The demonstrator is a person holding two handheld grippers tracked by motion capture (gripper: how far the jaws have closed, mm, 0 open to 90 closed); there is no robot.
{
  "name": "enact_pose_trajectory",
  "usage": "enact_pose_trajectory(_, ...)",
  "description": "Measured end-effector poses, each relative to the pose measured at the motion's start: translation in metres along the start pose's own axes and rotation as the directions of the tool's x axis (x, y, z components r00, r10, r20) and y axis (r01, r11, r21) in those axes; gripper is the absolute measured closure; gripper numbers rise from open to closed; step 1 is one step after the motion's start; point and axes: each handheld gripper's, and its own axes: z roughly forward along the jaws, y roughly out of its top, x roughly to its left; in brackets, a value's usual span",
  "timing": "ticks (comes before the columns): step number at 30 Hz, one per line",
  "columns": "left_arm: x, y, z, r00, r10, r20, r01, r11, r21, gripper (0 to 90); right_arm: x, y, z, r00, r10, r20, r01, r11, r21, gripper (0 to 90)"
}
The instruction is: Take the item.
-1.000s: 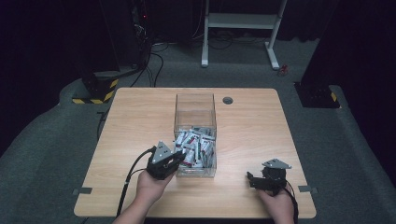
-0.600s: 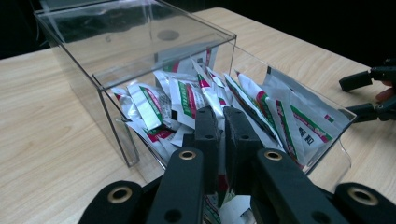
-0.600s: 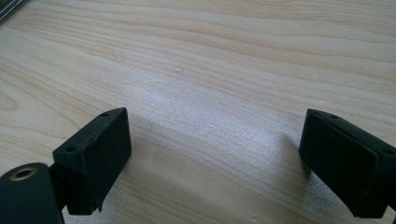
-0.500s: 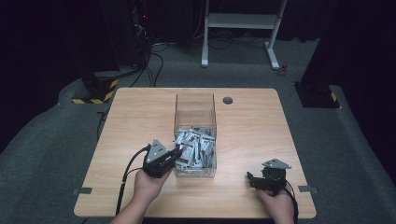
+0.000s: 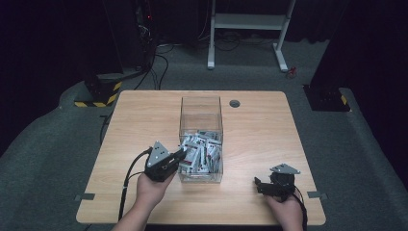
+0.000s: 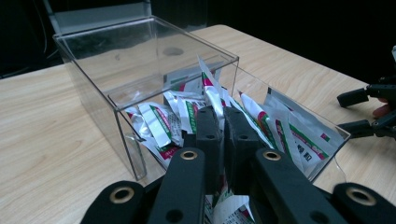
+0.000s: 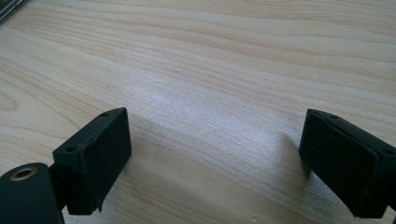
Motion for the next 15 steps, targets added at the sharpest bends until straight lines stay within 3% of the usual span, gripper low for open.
enact_pose_trajectory(15, 0.006, 0.012, -0.016, 0.9998, 0.002, -0.018, -0.003, 0.9987, -0.052, 85.9, 0.000, 0.000, 0.000, 1.0000, 0.001, 0.000, -0.001, 1.000, 0.000, 8.8)
